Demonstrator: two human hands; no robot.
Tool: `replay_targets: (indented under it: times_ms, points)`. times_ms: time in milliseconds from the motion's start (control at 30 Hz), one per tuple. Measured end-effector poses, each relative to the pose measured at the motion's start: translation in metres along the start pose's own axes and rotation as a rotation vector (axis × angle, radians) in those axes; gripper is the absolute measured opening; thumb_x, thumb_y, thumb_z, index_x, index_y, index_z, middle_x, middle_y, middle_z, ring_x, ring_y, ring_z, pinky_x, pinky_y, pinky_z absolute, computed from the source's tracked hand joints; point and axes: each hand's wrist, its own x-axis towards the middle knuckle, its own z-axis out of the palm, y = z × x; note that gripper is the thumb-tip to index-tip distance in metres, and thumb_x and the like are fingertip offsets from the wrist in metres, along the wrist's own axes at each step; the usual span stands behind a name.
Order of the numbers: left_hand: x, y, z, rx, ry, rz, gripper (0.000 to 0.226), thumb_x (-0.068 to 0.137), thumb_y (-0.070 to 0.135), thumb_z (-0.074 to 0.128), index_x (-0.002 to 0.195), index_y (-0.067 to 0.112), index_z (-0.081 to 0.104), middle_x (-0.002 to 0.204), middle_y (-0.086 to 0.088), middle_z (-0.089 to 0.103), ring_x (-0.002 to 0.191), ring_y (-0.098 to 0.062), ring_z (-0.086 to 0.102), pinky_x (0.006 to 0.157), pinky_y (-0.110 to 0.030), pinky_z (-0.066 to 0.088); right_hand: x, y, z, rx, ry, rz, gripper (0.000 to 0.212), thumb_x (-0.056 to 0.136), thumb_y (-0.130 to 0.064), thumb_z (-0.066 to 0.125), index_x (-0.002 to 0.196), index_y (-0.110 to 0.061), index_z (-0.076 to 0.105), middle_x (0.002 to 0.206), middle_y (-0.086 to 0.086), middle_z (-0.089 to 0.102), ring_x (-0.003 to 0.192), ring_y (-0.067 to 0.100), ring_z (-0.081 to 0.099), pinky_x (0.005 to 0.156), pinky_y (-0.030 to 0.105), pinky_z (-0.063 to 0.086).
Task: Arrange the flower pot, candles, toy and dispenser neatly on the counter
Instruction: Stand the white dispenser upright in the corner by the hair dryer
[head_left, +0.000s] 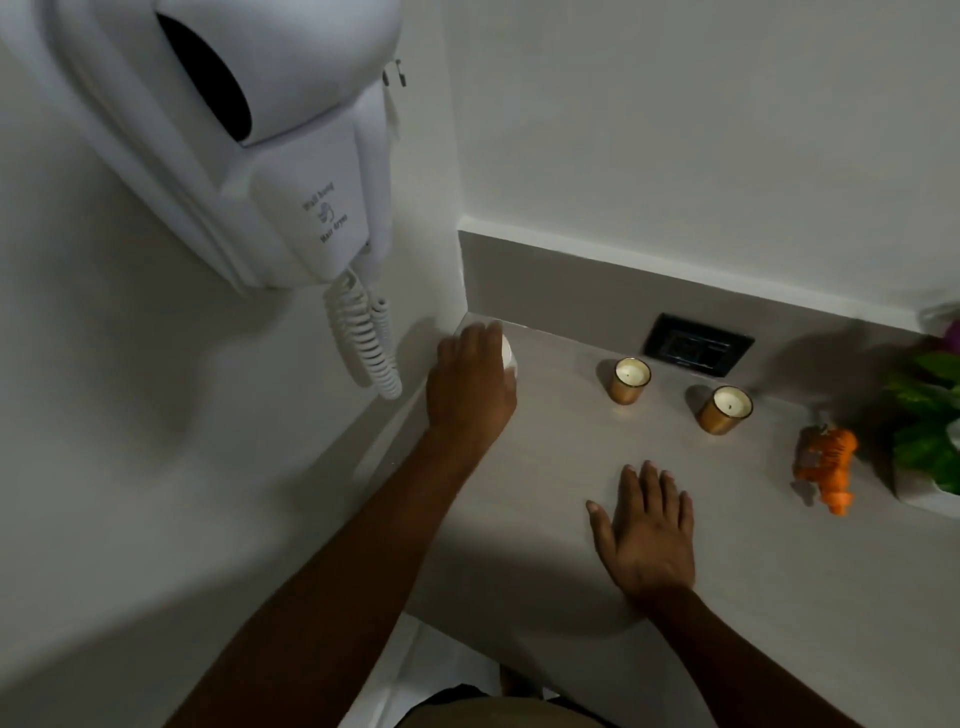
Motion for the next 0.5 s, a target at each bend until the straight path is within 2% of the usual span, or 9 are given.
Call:
replay_targets:
  times_ms: [67,133,200,267,367,500]
  points:
    - [0.030,0.005,0.003,0.095,-0.054,0.021,0.064,0.092,0.029,0.067,0.147,0.012,0.039,0.147,-0.010,0.049,0.120,-0.038,0.052,0.087,-0.048,0.052,-0.001,0.001,-0.001,0.005,-0.002,0.003,0.083,0.095,-0.073,0.015,0.157,-0.019,0.022,0.166,0.011,0.017,0.153,0.031,0.007,0.123,0.048,0.002]
    - [0.051,0.008,0.009,0.180,-0.081,0.031,0.068,0.098,0.028,0.058,0.155,0.010,0.026,0.160,-0.009,0.033,0.135,-0.039,0.040,0.100,-0.050,0.044,0.000,0.000,-0.002,0.004,-0.010,0.001,0.083,0.095,-0.073,0.014,0.157,-0.019,0.021,0.166,0.010,0.016,0.153,0.031,0.006,0.123,0.048,0.001]
    - [0.067,0.012,0.017,0.247,-0.087,0.050,0.068,0.099,0.023,0.051,0.157,0.007,0.018,0.166,-0.012,0.021,0.149,-0.040,0.022,0.116,-0.052,0.028,0.004,0.000,-0.002,0.010,-0.010,0.004,0.083,0.095,-0.074,0.014,0.157,-0.020,0.022,0.166,0.010,0.016,0.153,0.030,0.006,0.124,0.048,0.002]
    - [0.076,0.016,0.023,0.280,-0.090,0.042,0.071,0.096,0.018,0.049,0.156,0.002,0.015,0.167,-0.018,0.016,0.153,-0.041,0.008,0.124,-0.053,0.013,0.007,0.000,-0.003,0.010,-0.006,0.002,0.083,0.095,-0.073,0.015,0.157,-0.020,0.023,0.166,0.010,0.017,0.153,0.030,0.007,0.124,0.049,0.004]
    - [0.072,0.020,0.031,0.297,-0.057,0.010,0.074,0.094,0.014,0.052,0.155,-0.004,0.014,0.164,-0.026,0.017,0.153,-0.042,0.010,0.125,-0.054,0.010,0.001,0.000,-0.002,0.006,-0.007,0.001,0.082,0.095,-0.072,0.016,0.157,-0.019,0.024,0.165,0.010,0.019,0.153,0.030,0.008,0.124,0.049,0.005]
    - [0.066,0.012,0.041,0.319,0.071,0.037,0.054,0.099,0.007,0.032,0.153,0.000,0.028,0.160,-0.021,0.033,0.149,-0.037,0.028,0.123,-0.049,0.022,-0.002,-0.002,-0.003,0.011,-0.006,0.012,0.082,0.095,-0.073,0.015,0.157,-0.019,0.026,0.165,0.010,0.020,0.153,0.030,0.009,0.124,0.049,0.005]
